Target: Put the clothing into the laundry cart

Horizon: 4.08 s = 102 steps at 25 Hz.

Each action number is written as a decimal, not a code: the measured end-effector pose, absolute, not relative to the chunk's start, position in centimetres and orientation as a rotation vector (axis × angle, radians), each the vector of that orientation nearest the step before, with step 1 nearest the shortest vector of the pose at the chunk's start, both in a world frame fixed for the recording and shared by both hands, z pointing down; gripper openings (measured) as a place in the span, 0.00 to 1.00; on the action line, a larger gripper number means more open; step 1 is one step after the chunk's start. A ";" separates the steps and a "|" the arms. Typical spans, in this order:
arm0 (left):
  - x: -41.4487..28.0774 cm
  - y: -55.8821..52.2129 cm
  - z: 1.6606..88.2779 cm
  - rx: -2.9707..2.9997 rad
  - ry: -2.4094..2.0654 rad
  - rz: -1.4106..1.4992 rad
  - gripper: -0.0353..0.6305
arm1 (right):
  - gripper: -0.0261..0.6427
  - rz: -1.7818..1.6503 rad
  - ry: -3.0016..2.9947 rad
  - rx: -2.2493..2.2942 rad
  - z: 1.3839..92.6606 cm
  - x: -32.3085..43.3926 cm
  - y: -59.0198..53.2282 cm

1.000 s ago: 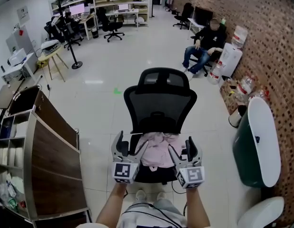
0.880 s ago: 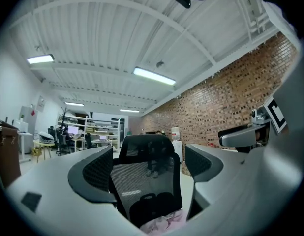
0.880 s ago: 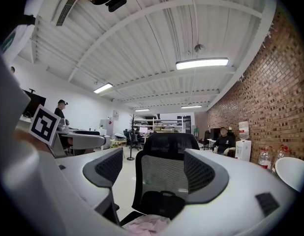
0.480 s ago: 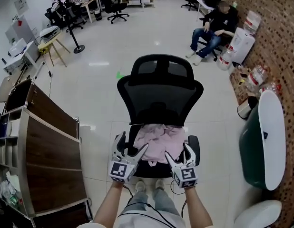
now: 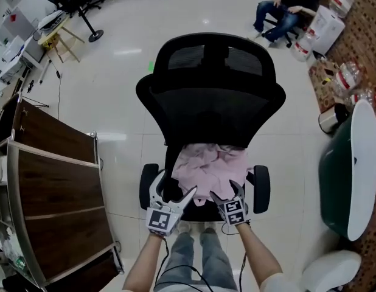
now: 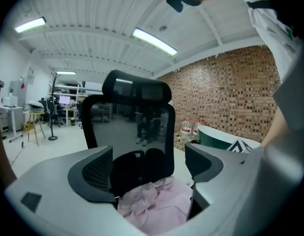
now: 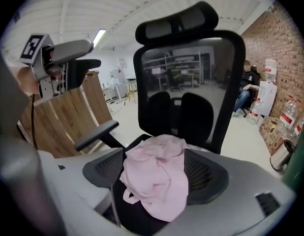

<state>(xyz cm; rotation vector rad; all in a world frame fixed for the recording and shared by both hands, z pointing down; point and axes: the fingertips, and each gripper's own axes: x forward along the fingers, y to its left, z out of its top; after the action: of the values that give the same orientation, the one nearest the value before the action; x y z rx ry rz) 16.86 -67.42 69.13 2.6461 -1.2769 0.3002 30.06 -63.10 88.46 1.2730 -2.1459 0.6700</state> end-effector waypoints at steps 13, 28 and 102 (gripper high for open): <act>16.6 -67.9 83.0 2.516 -1.203 0.459 0.71 | 0.99 1.082 -1.656 1.176 113.7 32.3 -63.0; 16.2 -67.1 85.4 2.527 -1.134 0.542 0.71 | 0.40 1.077 -1.542 1.261 114.8 35.3 -64.3; -35.0 0.9 36.4 1.207 -3.117 -0.152 0.71 | 0.22 0.816 -3.420 -0.734 23.7 -26.7 -19.8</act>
<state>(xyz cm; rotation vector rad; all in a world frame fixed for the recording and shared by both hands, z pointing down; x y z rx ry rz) -34.95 0.90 36.40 1.2068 -3.1166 -0.1519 -26.67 -19.83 23.69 -0.7338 -3.4201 0.8157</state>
